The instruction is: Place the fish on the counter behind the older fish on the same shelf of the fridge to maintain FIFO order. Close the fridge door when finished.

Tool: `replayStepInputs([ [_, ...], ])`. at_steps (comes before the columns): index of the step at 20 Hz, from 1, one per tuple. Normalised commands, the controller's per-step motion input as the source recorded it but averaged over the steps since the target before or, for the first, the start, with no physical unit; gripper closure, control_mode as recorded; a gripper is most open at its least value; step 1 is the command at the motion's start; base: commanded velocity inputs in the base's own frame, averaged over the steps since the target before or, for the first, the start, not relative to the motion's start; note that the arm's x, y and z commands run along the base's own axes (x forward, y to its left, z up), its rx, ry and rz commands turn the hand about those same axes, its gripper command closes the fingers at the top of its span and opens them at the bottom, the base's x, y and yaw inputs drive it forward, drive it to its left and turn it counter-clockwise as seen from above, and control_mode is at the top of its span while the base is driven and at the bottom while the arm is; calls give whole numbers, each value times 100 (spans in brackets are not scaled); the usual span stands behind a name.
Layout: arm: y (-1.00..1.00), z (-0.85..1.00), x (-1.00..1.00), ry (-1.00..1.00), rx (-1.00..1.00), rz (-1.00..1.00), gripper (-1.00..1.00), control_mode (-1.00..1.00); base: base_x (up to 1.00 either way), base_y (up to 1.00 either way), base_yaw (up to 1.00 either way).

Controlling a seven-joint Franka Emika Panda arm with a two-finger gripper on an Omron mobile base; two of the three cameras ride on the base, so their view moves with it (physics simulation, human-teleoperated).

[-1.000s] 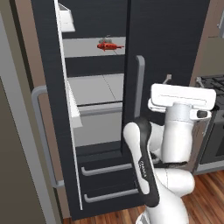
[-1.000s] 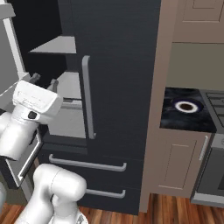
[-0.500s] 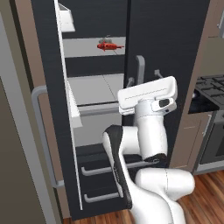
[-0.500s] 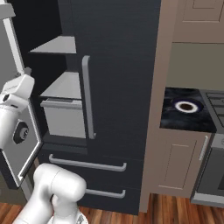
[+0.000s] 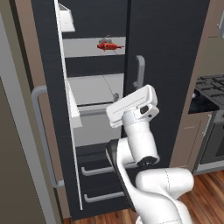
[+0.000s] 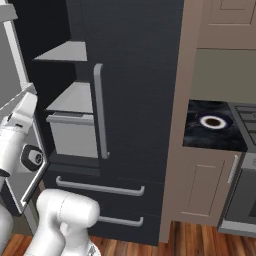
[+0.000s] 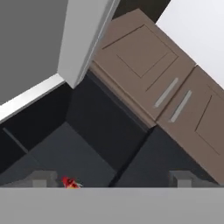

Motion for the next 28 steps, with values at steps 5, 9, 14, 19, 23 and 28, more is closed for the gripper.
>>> replayStepInputs([
  [5, 66, 53, -100, 7, -14, -16, -100, -100, 0, 0, 0],
  [9, 76, 28, -100, 12, -11, -17, -100, -100, 0, 0, 0],
  [14, 96, 11, -98, 21, -6, -24, -100, -100, 0, 0, 0],
  [19, 100, 22, -93, 6, -21, -23, -100, -100, 0, 0, 0],
  [23, 100, 17, -100, -3, -42, -7, -100, -100, 0, 0, 0],
  [28, 100, 1, -100, 0, -41, -1, -100, -100, 0, 0, 0],
])
